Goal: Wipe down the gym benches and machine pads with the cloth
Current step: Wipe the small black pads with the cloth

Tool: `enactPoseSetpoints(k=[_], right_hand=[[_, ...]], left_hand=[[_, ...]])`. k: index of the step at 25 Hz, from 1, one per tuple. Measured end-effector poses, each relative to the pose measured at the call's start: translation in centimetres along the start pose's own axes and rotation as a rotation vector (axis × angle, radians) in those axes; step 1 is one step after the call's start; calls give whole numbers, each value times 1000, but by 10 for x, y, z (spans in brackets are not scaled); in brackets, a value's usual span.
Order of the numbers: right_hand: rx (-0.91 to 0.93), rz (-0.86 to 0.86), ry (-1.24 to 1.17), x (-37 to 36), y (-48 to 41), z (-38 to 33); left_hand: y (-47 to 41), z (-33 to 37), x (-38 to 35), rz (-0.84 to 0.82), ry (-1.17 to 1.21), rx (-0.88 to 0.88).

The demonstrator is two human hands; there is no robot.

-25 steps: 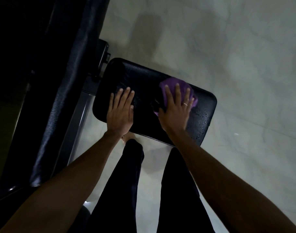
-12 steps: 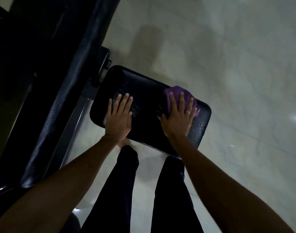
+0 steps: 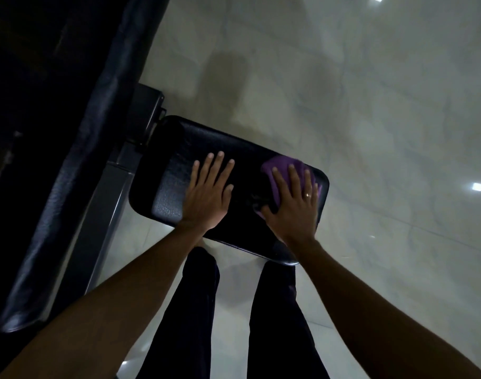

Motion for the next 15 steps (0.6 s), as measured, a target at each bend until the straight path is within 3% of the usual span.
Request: enactPoseSetpoints(k=[3,6,9,12,15], right_hand=[[-119,-3,-62,-9,-40,-36],[148,-48,-21,-21,-11,-42],[339,-85,65,-15,33,0],[199,-83,84,1,14,26],[-25,-78,-19,5,-43,-2]], left_hand=[[-1,0,-5,-9,-59,-2],[1,0,-7,-17,-86,-10],[0,0,-8,-6,-100,1],[1,1,-7,-3,-122,-6],[0,2,-8,-16,-129,-7]])
Point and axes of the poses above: each hand's wrist, its own y-axis away from the middle knuckle, its own x-axis out of the back of the hand, z = x × y, the point moved 4 cm from there along -y, towards the middle knuckle, and after that the axes turned 10 degrees about -y, right-handed, at the moved point
